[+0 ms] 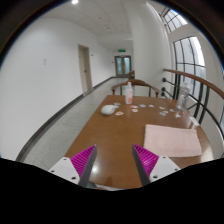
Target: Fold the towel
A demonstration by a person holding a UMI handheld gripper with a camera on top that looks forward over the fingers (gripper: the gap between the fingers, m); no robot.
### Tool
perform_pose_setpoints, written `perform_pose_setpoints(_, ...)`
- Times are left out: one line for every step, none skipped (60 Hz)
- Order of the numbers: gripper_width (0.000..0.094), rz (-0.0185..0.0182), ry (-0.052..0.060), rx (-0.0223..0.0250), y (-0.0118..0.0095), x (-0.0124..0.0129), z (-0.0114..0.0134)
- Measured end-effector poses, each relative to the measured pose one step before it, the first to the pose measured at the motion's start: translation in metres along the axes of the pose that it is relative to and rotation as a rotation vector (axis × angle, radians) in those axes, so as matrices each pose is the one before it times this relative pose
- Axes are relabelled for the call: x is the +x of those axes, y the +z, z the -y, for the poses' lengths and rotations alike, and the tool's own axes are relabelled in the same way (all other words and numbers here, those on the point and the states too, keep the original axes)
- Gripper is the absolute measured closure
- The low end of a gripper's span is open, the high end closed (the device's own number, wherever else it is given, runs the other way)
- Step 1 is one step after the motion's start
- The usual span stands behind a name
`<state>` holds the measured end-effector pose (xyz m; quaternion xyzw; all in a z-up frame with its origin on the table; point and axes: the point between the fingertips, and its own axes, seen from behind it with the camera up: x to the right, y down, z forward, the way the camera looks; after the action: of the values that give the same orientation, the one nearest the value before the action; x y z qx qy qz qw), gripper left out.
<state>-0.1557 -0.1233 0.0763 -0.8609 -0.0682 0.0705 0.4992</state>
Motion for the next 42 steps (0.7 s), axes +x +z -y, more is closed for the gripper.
perform_pose_setpoints(0.0203, -0.01405, 0.002, -0.00118, 0.00441, 0.0064, 0.00097)
perform_pose_setpoints(0.0204, -0.01346, 0.0012, -0.0008, 0.00422, 0.00626, 0.00123)
perform_pose_setpoints(0.0203, -0.01385, -0.0006, 0.00066, 0.00482, 0.00658, 0.00159)
perform_pose_setpoints(0.0204, -0.01523, -0.0022, 0.00162, 0.00496, 0.00669, 0.00179)
perform_pose_setpoints(0.0205, -0.01695, -0.0045, 0.00354, 0.00986, 0.01043, 0.00245)
perform_pose_setpoints(0.0206, -0.01898, -0.0044, 0.00099, 0.0091, 0.01657, 0.00643)
perform_pose_setpoints(0.0208, -0.02154, -0.0062, 0.00001, 0.00594, 0.00845, 0.00101)
perform_pose_setpoints(0.0208, -0.02025, -0.0061, -0.00341, 0.00571, 0.00824, 0.00014)
perform_pose_setpoints(0.0208, -0.01608, -0.0052, -0.00644, 0.00613, 0.00696, -0.00057)
perform_pose_setpoints(0.0212, -0.01248, -0.0022, -0.00633, 0.0058, 0.00586, -0.00034)
perform_pose_setpoints(0.0219, -0.01001, 0.0016, -0.00406, 0.00652, 0.00521, 0.0004)
perform_pose_setpoints(0.0226, -0.00728, 0.0049, -0.00269, 0.00621, 0.00449, 0.00078)
perform_pose_setpoints(0.0235, -0.00545, 0.0067, -0.00312, 0.00652, 0.00388, 0.00054)
perform_pose_setpoints(0.0241, -0.00425, 0.0054, -0.00513, 0.00642, 0.00348, 0.0002)
perform_pose_setpoints(0.0251, -0.00246, 0.0023, -0.00724, -0.00054, 0.00272, -0.00167)
perform_pose_setpoints(0.0261, -0.0028, 0.0018, -0.0088, 0.00486, 0.00339, -0.00015)
perform_pose_setpoints(0.0269, -0.00256, 0.0023, -0.00836, 0.01557, 0.01071, 0.00381)
perform_pose_setpoints(0.0279, -0.0051, -0.0002, -0.0097, 0.00497, 0.00385, -0.00101)
perform_pose_setpoints(0.0288, -0.00366, -0.0016, -0.00884, 0.0042, 0.00289, -0.00104)
perform_pose_setpoints(0.0304, -0.00341, -0.0026, -0.00937, 0.00404, 0.00268, -0.00174)
perform_pose_setpoints(0.0316, -0.00286, -0.0029, -0.01038, 0.00379, 0.00201, -0.00202)
perform_pose_setpoints(0.0289, -0.00221, -0.0026, -0.01165, 0.00393, 0.00185, -0.00238)
perform_pose_setpoints(0.0337, -0.00078, -0.0021, -0.01239, 0.00325, 0.00136, -0.0026)
perform_pose_setpoints(0.0417, 0.00102, -0.0019, -0.01381, 0.00283, 0.00101, -0.0031)
perform_pose_setpoints(0.0471, 0.00446, -0.0014, -0.01639, 0.00237, -0.00003, -0.0038)
perform_pose_setpoints(0.0524, 0.00979, -0.001, -0.01564, 0.00658, -0.00193, -0.00482)
perform_pose_setpoints(0.0578, 0.01433, 0.003, -0.01628, 0.00732, 0.00279, -0.004)
perform_pose_setpoints(0.0601, 0.0163, 0.0023, -0.01887, 0.00099, -0.00108, -0.00348)
perform_pose_setpoints(0.0737, 0.01742, 0.0036, 0.01378, -0.00057, -0.00238, 0.00316)
perform_pose_setpoints(0.0658, 0.00436, 0.0002, 0.01398, 0.00077, 0.0002, 0.00233)
perform_pose_setpoints(0.0699, 0.00474, -0.0037, -0.00501, 0.00025, 0.00008, -0.00212)
perform_pose_setpoints(0.074, 0.00277, -0.003, 0.00624, 0.00004, 0.00013, 0.00061)
perform_pose_setpoints(0.0758, -0.00114, -0.0052, 0.00419, -0.00002, 0.00079, 0.00029)
perform_pose_setpoints(0.0844, -0.0048, -0.0064, 0.00099, 0.00055, 0.00124, -0.00064)
perform_pose_setpoints(0.0862, -0.00495, -0.0084, 0.00533, 0.00267, 0.00017, 0.00127)
perform_pose_setpoints(0.0885, -0.00221, -0.0093, 0.00412, 0.00049, 0.00121, -0.00016)
perform_pose_setpoints(0.0892, -0.00072, -0.011, 0.00735, 0.00046, 0.00067, 0.00053)
perform_pose_setpoints(0.0901, 0.00064, -0.0115, 0.00488, 0.00176, -0.00043, -0.00023)
perform_pose_setpoints(0.0903, 0.00129, -0.0089, 0.00454, 0.0001, 0.00021, 0.00083)
perform_pose_setpoints(0.091, 0.00141, -0.0041, 0.00426, 0.00017, 0.00005, 0.00071)
perform_pose_setpoints(0.0923, 0.002, 0.0, 0.00149, 0.0001, -0.00021, 0.00014)
perform_pose_setpoints(0.0928, 0.00285, 0.002, 0.00198, 0.00022, -0.00033, 0.00034)
